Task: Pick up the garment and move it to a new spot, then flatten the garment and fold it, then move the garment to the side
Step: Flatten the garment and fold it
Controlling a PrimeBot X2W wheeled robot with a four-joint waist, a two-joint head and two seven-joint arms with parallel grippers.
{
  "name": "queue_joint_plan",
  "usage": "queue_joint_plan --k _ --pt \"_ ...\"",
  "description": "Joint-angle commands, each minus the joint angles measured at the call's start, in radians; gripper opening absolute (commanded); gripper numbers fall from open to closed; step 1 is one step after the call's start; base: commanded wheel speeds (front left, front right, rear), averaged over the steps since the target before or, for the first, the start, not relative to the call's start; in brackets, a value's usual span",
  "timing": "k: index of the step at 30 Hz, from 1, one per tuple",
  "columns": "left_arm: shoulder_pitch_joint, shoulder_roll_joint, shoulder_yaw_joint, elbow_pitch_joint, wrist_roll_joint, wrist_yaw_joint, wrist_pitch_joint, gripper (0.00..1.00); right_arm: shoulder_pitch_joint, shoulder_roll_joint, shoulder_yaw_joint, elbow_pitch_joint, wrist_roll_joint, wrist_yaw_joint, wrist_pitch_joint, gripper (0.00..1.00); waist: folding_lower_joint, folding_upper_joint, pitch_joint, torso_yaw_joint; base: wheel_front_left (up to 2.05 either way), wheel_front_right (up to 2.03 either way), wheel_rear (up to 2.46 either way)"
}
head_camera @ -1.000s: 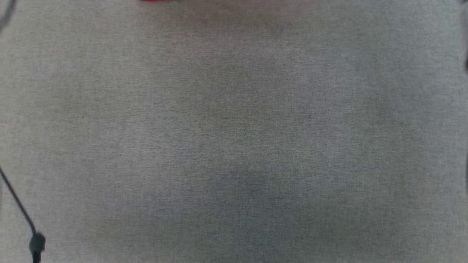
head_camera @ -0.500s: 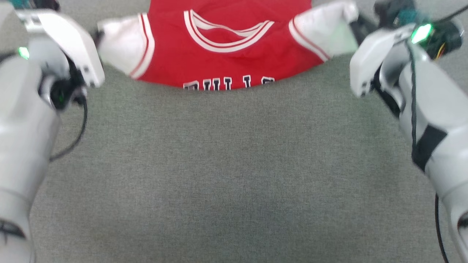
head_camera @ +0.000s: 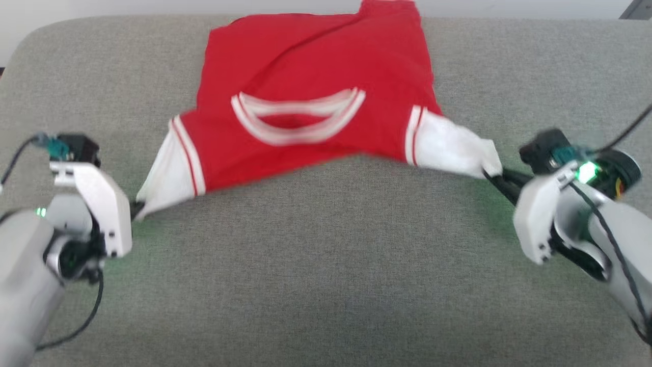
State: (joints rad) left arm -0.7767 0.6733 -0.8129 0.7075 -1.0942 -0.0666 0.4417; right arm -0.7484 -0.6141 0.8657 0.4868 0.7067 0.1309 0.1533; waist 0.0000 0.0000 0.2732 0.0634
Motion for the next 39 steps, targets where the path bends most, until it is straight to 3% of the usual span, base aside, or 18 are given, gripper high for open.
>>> queue_joint_plan --k 1,5,22,30,37,38,39 --pt "0.021 0.011 -0.003 -0.004 0.012 0.009 0.003 0.0 0.011 -0.014 -0.002 -0.007 0.004 0.0 0.006 0.0 0.0 0.0 0.0 -0.001 0.0 0.0 0.0" --pt "0.105 0.054 -0.023 -0.097 0.022 0.071 0.011 0.0 0.076 -0.081 0.025 -0.089 0.022 0.0 0.038 0.0 0.0 0.0 -0.001 -0.004 0.0 0.0 0.0" --pt "0.468 0.131 -0.022 -0.441 -0.091 0.29 0.0 0.0 0.399 -0.122 -0.008 -0.246 0.204 0.0 0.272 0.0 0.0 0.0 -0.042 -0.018 0.0 0.0 0.0" --pt "0.557 0.157 -0.025 -0.575 -0.117 0.355 -0.013 0.0 0.569 -0.139 -0.067 -0.311 0.233 0.0 0.363 0.0 0.0 0.0 -0.047 -0.012 0.0 0.0 0.0" --pt "0.559 0.146 -0.009 -0.622 -0.109 0.364 -0.047 0.0 0.671 -0.079 -0.167 -0.288 0.154 -0.003 0.381 0.01 0.0 0.0 -0.035 -0.007 0.0 0.0 0.0" --pt "0.554 0.139 -0.006 -0.624 -0.108 0.362 -0.055 0.0 0.677 -0.064 -0.184 -0.277 0.129 -0.004 0.378 0.35 0.0 0.0 -0.033 -0.006 0.0 0.0 0.0" --pt "0.549 0.135 -0.005 -0.625 -0.107 0.36 -0.06 0.0 0.682 -0.046 -0.199 -0.274 0.113 -0.004 0.381 0.48 0.0 0.0 -0.03 -0.005 0.0 0.0 0.0"
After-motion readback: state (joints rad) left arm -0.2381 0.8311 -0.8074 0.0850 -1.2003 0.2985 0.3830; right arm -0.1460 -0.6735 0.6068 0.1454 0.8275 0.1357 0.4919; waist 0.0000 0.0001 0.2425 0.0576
